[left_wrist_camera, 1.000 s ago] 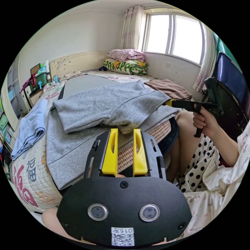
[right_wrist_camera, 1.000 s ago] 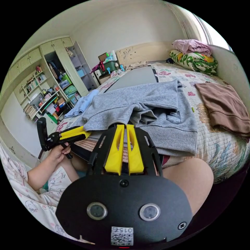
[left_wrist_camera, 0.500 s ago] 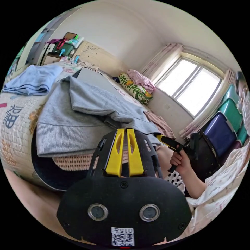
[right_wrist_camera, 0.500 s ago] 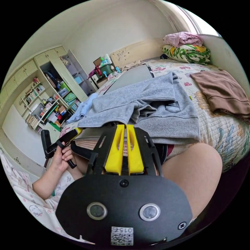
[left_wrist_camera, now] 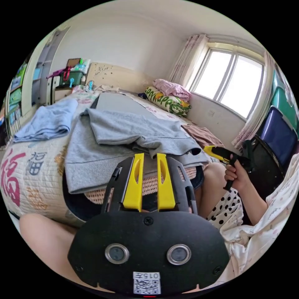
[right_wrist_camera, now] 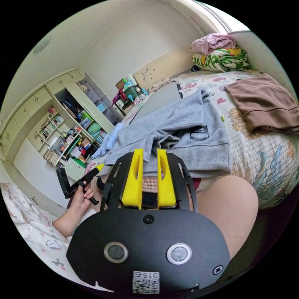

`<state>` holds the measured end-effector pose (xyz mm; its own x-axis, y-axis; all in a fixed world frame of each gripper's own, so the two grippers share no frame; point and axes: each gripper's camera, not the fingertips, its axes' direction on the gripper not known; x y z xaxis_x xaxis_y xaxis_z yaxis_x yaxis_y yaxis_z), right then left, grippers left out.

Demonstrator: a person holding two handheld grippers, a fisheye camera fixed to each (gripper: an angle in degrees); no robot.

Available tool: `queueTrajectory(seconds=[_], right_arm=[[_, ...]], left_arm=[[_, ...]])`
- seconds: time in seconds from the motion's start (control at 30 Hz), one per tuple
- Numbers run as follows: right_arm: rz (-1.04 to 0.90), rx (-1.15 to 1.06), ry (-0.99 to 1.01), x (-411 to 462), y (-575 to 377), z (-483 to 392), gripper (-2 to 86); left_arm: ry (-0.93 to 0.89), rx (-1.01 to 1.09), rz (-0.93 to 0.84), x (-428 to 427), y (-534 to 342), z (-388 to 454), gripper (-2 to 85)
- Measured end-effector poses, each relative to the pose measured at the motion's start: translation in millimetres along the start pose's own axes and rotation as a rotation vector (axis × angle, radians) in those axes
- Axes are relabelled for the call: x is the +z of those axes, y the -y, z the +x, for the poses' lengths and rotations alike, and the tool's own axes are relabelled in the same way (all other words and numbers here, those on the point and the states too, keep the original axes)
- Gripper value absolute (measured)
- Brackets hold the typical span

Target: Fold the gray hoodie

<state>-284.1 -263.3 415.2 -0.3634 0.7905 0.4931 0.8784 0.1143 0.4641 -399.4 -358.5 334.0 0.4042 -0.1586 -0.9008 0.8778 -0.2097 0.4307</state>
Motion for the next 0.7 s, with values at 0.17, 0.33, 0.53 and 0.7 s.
queueTrajectory(seconds=[0.17,0.33,0.53,0.7], right_arm=[[0.139,0.184,0.098,-57.0,69.8,33.9,9.9],[0.131,0.298,0.027,-43.8,124.5,45.8,13.3],[0.031,0.345,-0.01,4.1,158.0,33.7,10.9],[0.031,0.259,-0.098,22.8,166.1,7.5,1.4]], left_arm=[[0.012,0.258,0.063,6.1,18.0,55.4,8.2],[-0.14,0.44,-0.006,64.5,25.9,115.3,8.6],[-0.052,0.438,-0.129,146.5,19.3,156.7,10.5],[0.038,0.498,-0.227,185.3,3.0,180.9,2.9]])
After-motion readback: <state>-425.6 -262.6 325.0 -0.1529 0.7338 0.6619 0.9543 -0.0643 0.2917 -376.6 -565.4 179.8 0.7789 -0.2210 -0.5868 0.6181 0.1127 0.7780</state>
